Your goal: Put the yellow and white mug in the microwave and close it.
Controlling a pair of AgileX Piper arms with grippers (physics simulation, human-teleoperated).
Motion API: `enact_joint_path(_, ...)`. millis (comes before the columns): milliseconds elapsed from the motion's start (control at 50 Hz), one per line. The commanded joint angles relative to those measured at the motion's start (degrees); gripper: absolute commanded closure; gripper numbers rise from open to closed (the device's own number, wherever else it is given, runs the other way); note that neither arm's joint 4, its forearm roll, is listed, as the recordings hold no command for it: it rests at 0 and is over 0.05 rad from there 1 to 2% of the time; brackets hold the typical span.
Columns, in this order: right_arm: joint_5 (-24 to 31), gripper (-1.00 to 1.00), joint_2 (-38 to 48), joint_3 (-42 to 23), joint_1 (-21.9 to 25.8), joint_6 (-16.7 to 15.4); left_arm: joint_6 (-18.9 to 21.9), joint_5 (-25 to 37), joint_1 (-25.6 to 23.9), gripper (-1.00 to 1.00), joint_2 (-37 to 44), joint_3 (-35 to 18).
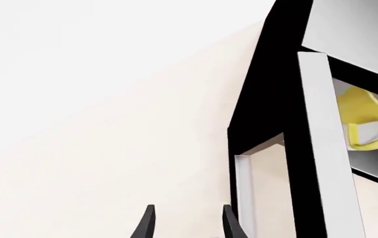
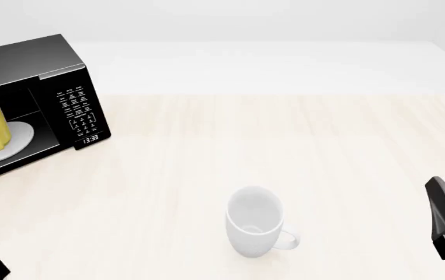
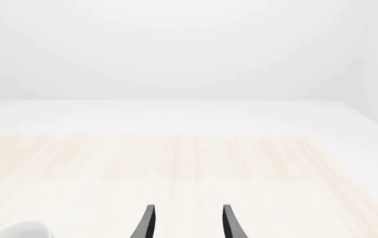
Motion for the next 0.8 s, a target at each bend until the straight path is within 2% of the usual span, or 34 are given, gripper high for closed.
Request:
enact_joint_path(20, 0.01, -1.00, -0.01, 0.00, 0.00, 0.00, -1.31, -0.36, -4.33, -1.00, -0.94, 0.43)
enact_joint_path(800, 0.01, -1.00, -0.02, 0.00, 0.00, 0.01, -2.36, -0.88, -12.35, -1.00, -5.96, 0.42)
